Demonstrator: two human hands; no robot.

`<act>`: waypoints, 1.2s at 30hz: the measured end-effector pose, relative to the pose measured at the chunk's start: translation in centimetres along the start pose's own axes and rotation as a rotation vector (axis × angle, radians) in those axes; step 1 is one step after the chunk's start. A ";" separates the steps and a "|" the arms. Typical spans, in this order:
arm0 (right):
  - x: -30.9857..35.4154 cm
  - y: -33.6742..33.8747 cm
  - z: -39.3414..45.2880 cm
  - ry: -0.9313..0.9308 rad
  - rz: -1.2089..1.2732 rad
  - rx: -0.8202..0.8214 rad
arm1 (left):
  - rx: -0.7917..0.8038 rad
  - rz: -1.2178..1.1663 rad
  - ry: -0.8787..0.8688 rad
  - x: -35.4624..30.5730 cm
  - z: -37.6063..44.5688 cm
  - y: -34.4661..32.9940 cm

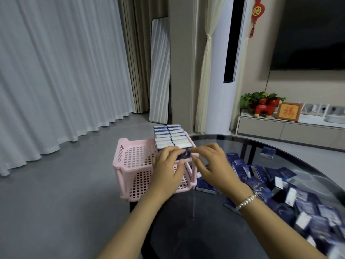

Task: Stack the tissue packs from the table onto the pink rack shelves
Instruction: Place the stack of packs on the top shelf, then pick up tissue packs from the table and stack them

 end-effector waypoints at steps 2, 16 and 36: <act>-0.5 1.3 -2.6 -0.023 -0.017 0.008 | 0.057 -0.061 0.013 -1.3 -1.9 -1.8; -6.6 5.4 -21.5 -0.320 -0.110 0.166 | 0.395 -0.169 0.128 -7.9 -15.2 -13.5; -9.0 4.1 -27.8 -0.591 0.063 0.103 | 0.680 -0.261 0.367 -6.7 -18.1 -18.8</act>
Point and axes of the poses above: each hand's wrist, its own z-axis towards the middle knuckle, its own y-axis out of the back of the hand, x = y × z, the point moved 8 cm from there along z, towards the middle knuckle, and after that the axes turned 2 degrees about z, right-handed, at the moved point
